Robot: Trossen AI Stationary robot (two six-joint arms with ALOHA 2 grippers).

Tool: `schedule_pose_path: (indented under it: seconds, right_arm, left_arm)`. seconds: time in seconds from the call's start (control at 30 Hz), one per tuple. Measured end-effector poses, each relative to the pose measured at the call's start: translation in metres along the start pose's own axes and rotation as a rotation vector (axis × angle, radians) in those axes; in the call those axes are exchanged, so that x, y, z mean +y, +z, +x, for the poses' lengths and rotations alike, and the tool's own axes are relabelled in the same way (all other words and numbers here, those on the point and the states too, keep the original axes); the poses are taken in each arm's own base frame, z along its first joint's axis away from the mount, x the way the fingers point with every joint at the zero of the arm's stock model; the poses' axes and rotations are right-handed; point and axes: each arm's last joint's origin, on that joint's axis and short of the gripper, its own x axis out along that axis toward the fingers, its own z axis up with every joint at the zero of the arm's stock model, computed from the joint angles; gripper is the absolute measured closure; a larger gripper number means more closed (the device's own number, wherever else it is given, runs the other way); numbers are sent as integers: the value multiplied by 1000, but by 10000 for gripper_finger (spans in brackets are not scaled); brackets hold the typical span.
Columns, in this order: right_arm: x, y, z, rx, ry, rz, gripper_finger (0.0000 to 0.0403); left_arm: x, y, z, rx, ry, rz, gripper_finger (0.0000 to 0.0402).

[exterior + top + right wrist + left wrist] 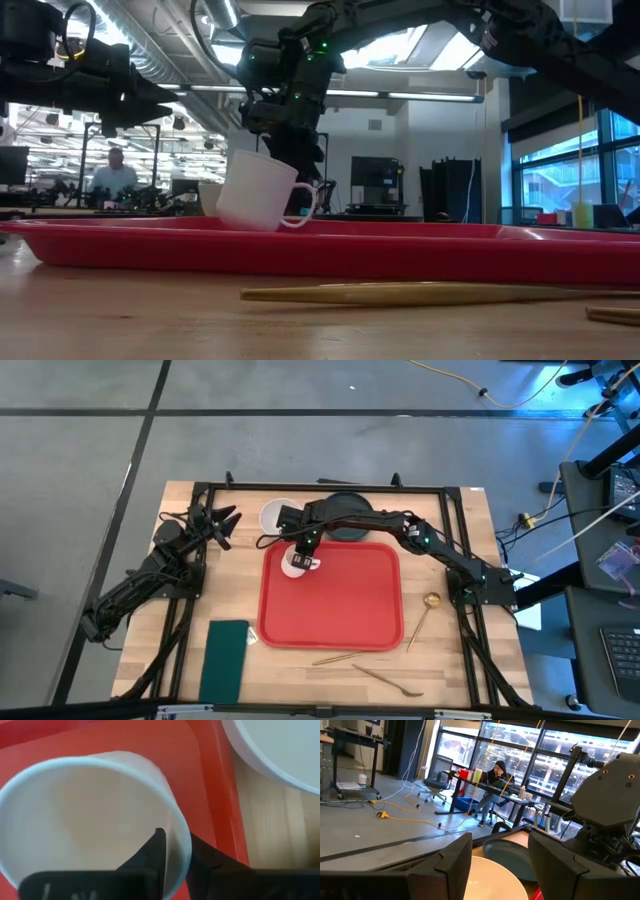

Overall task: Set up tray
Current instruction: Put the white mug on the red serving tray

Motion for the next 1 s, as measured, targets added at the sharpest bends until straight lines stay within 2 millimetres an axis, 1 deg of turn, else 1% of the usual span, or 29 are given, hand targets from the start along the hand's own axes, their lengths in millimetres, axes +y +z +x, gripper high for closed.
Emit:
schedule_pose_path:
  seconds: [0.17,0.37,0.63,0.87,0.93,1.0]
  right_arm:
    - [0,1,-2,-8,0,-10,330]
    - [1,5,-2,-45,4,-15,325]
    - [4,9,-3,-82,122,-19,325]
    - [5,12,-3,-111,133,21,325]
    - [4,13,-6,-121,133,21,325]
    - [3,15,-15,-155,134,20,325]
  left_arm:
    - [0,0,0,0,0,0,215]
    - [0,0,0,0,1,0,215]
    - [0,0,0,0,1,0,215]
    - [0,0,0,0,1,0,215]
    - [0,0,0,0,1,0,215]
    - [0,0,0,0,2,0,215]
